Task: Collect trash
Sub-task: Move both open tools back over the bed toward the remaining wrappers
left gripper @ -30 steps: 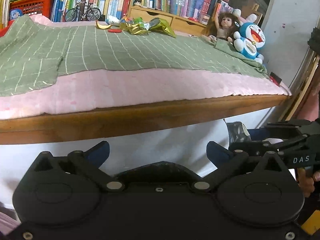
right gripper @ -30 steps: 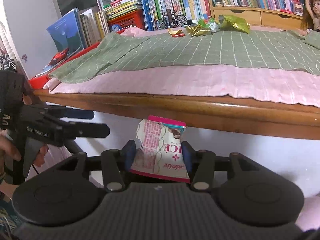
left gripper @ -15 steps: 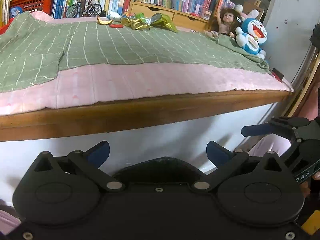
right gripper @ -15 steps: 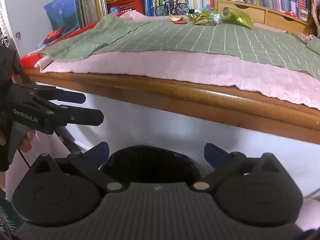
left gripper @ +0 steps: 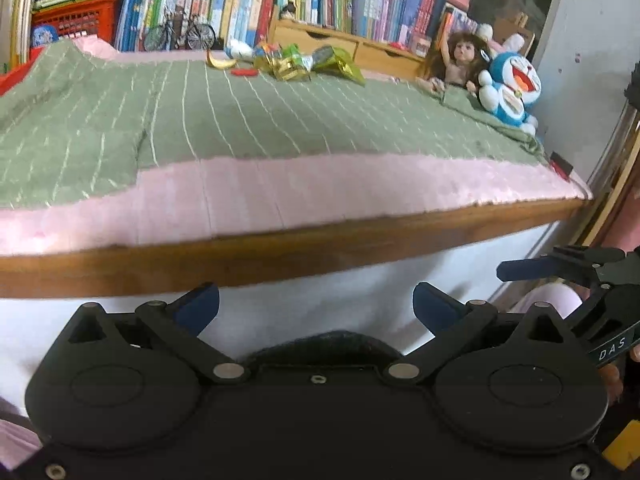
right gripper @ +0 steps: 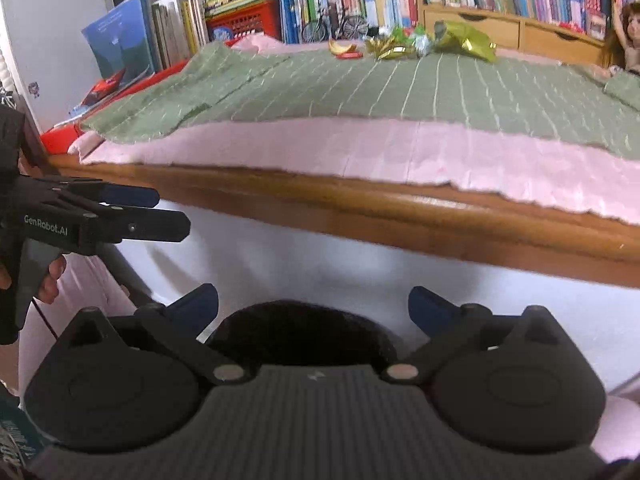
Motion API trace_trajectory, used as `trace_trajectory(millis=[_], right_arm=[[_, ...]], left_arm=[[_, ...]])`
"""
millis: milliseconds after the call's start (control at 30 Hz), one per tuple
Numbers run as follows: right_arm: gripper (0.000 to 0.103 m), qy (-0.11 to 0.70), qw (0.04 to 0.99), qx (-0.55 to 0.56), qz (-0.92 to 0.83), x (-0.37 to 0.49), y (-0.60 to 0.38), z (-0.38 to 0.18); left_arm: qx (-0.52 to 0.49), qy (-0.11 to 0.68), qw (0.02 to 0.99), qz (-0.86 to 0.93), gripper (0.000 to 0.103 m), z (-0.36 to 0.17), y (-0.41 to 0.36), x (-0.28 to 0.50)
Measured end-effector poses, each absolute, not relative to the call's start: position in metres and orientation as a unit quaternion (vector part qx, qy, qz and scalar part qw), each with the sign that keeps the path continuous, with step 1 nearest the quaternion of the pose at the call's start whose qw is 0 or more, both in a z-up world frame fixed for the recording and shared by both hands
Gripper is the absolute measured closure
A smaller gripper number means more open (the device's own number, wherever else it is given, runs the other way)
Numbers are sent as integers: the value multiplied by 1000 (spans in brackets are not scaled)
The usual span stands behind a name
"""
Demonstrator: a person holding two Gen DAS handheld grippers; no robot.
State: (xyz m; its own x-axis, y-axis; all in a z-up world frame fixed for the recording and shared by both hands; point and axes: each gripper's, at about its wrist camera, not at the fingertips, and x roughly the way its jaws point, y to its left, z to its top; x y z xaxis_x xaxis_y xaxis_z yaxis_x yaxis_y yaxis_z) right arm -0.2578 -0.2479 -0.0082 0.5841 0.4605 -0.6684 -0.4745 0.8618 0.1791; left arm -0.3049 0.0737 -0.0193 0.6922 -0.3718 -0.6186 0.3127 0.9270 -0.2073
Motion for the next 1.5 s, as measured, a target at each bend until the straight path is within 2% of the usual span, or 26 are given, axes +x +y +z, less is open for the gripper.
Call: trace_trajectory(millis=[200,500,900,1067,1300,1500], right_arm=[[0,342,899,30,272,-248,-257,15],[0,281,905,68,312,-213,-259,64],[0,194,932,58,302,-134,-249,125],[0,197,947,41,252,-88,-244,119],[0,231,946,11,226,-37,-235,91],[0,269,937,25,222,6,-229,64]], left_arm=[[-52,335,923,-180,0,3,80,-295],[-37,282,939,-196,0,63,82,-268],[-64,225,959,-162,0,130,106,-178],[-26,230,964,-133,0,118,94,-122],[15,265,955,-130,0,72,70,-53],[56,248,955,-149,0,36,58,-3]])
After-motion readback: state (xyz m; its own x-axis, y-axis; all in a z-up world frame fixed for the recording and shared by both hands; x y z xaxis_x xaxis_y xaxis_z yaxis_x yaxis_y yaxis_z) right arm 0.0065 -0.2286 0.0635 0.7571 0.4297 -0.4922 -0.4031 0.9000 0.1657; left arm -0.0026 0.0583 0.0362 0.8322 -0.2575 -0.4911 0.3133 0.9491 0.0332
